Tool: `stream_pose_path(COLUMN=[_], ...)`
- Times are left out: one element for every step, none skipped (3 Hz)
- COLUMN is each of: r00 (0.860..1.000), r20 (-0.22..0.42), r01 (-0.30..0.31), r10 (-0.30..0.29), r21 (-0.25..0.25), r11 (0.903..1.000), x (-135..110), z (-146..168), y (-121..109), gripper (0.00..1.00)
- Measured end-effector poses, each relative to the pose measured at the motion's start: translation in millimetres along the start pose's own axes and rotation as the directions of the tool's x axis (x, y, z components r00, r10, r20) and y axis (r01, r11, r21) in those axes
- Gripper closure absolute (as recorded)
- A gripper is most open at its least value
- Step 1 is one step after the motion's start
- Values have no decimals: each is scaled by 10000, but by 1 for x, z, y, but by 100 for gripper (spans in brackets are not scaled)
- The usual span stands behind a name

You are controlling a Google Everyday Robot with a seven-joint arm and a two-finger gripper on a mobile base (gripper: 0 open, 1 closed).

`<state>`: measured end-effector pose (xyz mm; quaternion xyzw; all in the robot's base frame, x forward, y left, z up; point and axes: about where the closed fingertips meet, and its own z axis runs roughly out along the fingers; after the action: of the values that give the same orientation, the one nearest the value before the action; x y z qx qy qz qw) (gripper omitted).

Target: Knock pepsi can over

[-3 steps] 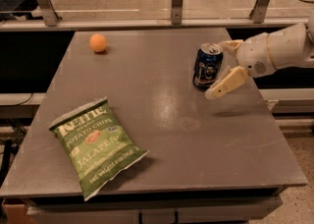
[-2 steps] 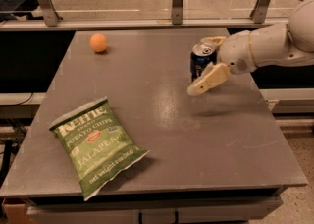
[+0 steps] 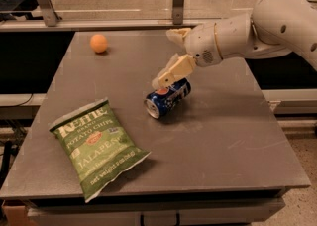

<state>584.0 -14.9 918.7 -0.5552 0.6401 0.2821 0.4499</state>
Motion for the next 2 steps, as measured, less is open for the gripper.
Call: stream_pose_path(r00=[9998,10000], r20=[208,24], r01=[15,27], r10=[-10,-27], r21=[-248,55], r11=[9997,10000], x=[-18,-15], z=[17,7], y=[8,0], gripper=[0,0])
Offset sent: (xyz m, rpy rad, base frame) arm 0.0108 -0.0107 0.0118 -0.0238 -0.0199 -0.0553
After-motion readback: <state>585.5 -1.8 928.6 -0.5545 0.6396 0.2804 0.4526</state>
